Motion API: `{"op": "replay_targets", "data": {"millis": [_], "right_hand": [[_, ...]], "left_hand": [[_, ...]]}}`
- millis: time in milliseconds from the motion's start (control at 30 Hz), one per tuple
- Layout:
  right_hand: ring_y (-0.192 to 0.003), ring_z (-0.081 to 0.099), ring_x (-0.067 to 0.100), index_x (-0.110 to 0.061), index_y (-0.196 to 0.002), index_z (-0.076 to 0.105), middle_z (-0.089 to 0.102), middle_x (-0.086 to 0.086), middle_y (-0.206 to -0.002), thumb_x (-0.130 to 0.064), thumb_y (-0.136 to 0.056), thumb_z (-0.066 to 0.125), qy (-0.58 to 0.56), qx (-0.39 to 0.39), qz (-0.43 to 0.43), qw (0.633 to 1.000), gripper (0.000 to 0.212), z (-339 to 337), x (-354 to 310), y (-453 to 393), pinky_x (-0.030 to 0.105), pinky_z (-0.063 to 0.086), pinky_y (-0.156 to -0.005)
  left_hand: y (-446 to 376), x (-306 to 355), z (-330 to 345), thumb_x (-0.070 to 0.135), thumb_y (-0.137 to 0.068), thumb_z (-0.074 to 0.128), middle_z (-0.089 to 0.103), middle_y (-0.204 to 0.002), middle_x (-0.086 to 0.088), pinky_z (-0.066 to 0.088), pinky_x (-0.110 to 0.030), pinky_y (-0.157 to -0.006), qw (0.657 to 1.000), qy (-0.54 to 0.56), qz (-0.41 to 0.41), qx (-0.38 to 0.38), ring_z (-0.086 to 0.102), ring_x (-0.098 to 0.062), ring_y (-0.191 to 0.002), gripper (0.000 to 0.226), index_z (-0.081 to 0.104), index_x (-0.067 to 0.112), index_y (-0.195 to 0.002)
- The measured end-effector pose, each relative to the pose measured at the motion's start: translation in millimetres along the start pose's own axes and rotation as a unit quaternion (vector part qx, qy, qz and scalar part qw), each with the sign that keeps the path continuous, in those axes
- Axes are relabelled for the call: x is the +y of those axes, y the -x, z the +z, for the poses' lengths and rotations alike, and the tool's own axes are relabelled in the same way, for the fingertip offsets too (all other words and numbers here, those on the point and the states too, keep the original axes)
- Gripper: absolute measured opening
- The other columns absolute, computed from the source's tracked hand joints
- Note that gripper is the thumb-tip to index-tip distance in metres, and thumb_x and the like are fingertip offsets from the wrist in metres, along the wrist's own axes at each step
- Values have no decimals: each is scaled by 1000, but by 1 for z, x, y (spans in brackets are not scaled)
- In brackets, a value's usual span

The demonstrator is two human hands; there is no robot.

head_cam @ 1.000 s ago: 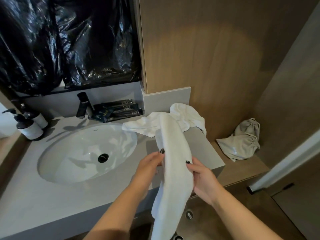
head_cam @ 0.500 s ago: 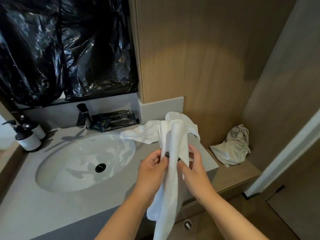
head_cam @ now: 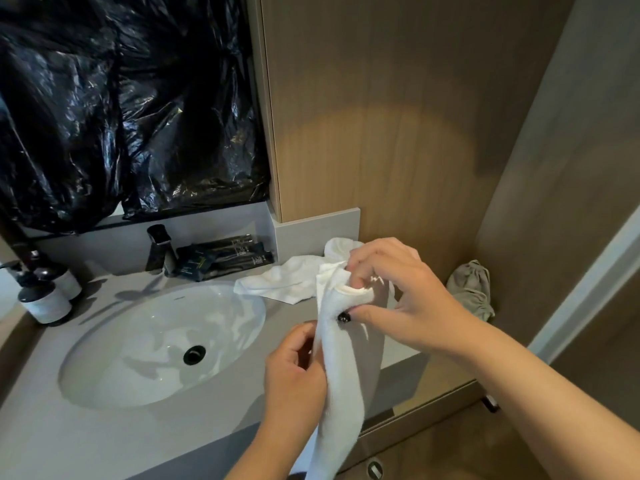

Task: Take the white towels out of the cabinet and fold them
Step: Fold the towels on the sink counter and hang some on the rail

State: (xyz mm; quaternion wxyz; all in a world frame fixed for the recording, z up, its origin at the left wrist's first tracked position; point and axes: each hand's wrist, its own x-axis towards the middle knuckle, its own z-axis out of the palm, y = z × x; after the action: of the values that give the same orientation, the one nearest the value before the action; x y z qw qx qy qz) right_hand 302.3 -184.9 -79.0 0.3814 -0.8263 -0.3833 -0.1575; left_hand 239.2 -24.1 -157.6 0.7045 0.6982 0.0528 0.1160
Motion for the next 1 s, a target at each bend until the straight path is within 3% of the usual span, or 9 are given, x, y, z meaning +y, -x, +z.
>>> {"op": "replay_targets", "data": {"millis": [67,167,233,333,400,500,667,867,1000], "right_hand": [[-117,51,10,-36,-87,58,60,-17,-113,-41,-79,69,-30,-8,20,999,15,3,1,1,19,31,-98],[-106,55,13,-44,-86,57,62,-17,-111,-41,-77,70,-97,-12,45,994,16,7,1,2,10,41,-76],[-101,58,16,-40,-87,60,63,-14,-108,-39,-77,73,-131,-13,48,990,16,8,3,1,11,43,-69],[-102,58,15,-38,-90,61,61,-15,-108,-36,-77,75,-131,-11,41,990,19,8,6,0,11,45,-69],[-108,55,14,-38,-89,61,57,-18,-114,-35,-77,76,-109,-12,36,993,20,8,7,0,10,46,-71],[-117,52,12,-40,-89,58,55,-23,-120,-40,-79,72,-44,-36,23,998,17,7,9,1,15,44,-86],[-113,47,4,-34,-89,52,54,-20,-112,-46,-81,62,59,-86,12,994,18,8,11,-4,21,25,-93],[-113,43,5,-34,-95,53,47,-23,-114,-45,-84,67,83,-99,42,991,21,15,19,-3,29,31,-96],[-115,42,4,-41,-94,49,49,-27,-117,-53,-83,62,79,-116,56,988,21,16,22,-2,30,35,-95]], "left_hand": [[-3,1,0,10,-89,70,73,-82,4,58,-37,-71,1000,5,-18,-12,69,-18,-77,29,72,38,-87],[-8,6,-1,10,-89,70,74,-85,0,54,-29,-68,996,28,-27,-74,67,-12,-76,26,73,36,-90],[-8,8,-1,27,-82,73,74,-90,-7,52,-32,-70,992,52,-49,-106,65,-14,-78,13,75,35,-93],[-11,5,-1,44,-78,70,74,-95,-12,52,-42,-79,988,77,-92,-97,65,-20,-83,20,75,32,-93],[-15,6,1,41,-86,69,71,-96,-19,50,-40,-75,986,98,-102,-84,63,-21,-79,19,76,25,-92],[-21,4,1,34,-86,67,65,-96,-29,43,-36,-70,989,99,-86,-63,57,-19,-75,22,76,14,-88],[-26,-3,1,19,-97,57,66,-85,-26,41,-38,-75,980,164,-114,-20,56,-25,-80,24,77,10,-86],[-31,-1,1,22,-94,57,65,-84,-20,43,-33,-69,953,244,-176,-38,59,-26,-78,28,77,4,-88],[-31,-3,0,21,-99,52,67,-96,-24,43,-37,-80,949,255,-180,-48,58,-30,-90,31,74,0,-102]]}}
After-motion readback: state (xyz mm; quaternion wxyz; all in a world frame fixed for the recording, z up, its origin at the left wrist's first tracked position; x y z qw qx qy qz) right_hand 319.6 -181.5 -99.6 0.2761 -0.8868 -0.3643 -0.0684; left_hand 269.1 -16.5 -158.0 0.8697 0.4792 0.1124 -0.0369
